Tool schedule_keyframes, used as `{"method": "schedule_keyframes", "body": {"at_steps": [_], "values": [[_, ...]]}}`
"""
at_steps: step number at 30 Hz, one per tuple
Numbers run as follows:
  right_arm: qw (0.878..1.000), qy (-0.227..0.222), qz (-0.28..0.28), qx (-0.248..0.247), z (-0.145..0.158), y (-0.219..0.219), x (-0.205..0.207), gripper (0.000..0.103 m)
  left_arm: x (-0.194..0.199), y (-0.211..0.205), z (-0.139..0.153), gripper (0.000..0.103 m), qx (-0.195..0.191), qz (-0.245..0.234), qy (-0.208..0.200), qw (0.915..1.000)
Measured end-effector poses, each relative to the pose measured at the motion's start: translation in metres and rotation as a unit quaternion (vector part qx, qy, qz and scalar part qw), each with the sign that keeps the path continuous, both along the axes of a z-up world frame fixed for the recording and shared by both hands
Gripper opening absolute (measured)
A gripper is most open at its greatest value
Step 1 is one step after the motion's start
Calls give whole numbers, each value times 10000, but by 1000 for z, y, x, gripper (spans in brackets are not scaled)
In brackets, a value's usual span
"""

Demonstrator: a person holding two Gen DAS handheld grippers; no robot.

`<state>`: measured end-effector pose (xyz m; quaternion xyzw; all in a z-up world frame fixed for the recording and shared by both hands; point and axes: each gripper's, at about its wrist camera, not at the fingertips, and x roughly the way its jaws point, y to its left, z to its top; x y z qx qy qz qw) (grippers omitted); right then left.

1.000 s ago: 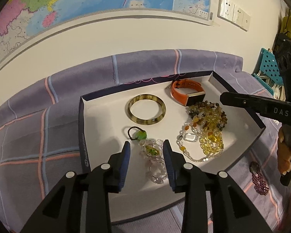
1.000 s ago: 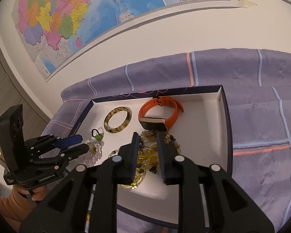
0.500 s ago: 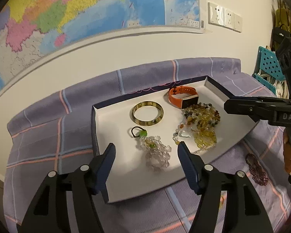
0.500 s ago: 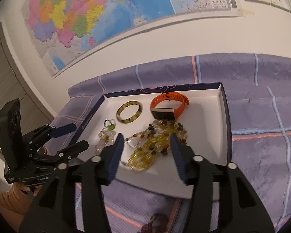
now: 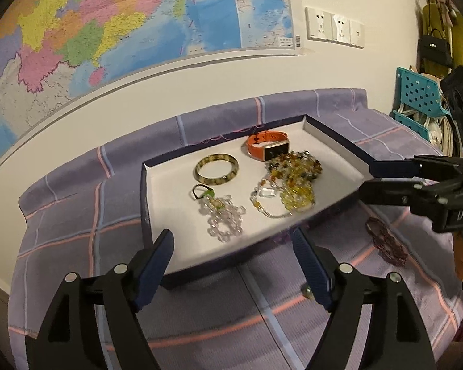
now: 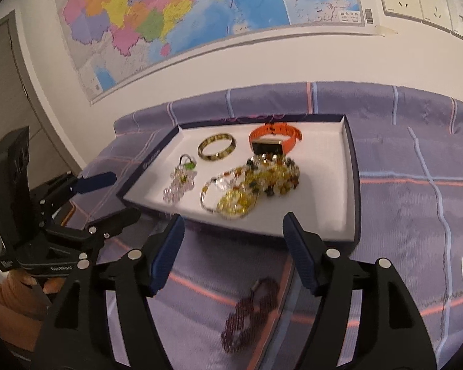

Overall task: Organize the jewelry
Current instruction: 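Move both open grippers back to the remaining jewelry on the bedspread, then grasp the yellow-green bead ring with the left gripper while the right gripper grasps the dark red beaded bracelet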

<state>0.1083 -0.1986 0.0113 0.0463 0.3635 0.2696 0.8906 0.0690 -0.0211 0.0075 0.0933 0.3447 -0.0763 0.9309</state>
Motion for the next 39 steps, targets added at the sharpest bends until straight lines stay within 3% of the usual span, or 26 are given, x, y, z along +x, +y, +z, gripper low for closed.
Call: {"method": "schedule_keyframes", "body": {"at_steps": [14,29,35,39], "values": [[9992,368,-80,-135,-30,-14,-31,65,-27,-4,-17,77,-20,-256,178,9995],[9982,479,-166,-308,-42,-19,-46,65,-36,-9,-33,73,-369,-685,547,9955],[9981,429,-144,-425,-42,-14,-46,63,-28,-26,-41,59,-353,-803,729,9935],[9978,401,-133,-505,-43,-10,-46,63,-20,-32,-47,43,-427,-864,927,9910]]}}
